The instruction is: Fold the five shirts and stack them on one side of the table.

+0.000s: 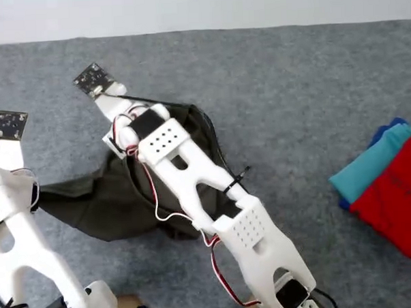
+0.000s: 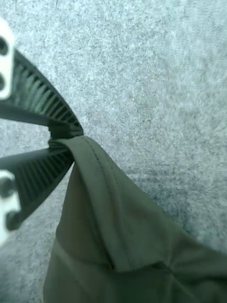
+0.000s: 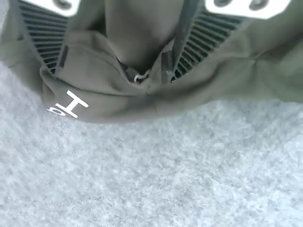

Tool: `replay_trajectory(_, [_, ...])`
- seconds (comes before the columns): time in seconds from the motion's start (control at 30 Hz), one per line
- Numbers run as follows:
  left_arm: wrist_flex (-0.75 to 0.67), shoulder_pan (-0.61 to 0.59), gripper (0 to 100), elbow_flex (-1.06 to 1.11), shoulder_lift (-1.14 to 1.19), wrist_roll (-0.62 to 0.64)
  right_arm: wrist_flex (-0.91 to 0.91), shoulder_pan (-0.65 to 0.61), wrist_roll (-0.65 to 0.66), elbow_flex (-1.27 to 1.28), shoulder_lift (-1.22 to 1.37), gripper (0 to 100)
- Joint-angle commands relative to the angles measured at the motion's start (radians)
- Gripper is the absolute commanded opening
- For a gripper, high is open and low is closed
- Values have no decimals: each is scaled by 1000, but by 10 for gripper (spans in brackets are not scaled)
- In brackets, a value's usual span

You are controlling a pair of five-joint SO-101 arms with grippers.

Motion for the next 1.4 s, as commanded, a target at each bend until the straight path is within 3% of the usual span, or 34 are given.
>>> replay_trajectory(0.0, [-23,5,6,-1,-34,3,-54,-4,-9,-6,8,319])
replay_trajectory(0.33, [-23,5,6,-1,-34,3,-134,-1,26,-8,140,314])
replay_trajectory(0.43, [-25,5,6,-1,-29,3,-134,12,60,-8,159,221])
replay_trajectory(0.57, [-25,6,6,-1,-28,3,-148,44,157,-44,160,13])
replay_trajectory(0.73, [-26,6,6,-1,-28,3,-62,104,206,-233,160,12])
replay_trajectory(1.07, [-40,94,6,-10,-35,64,297,211,209,-730,160,9])
replay_trajectory(1.37, [-35,118,6,-165,-35,201,427,369,209,-750,-30,9])
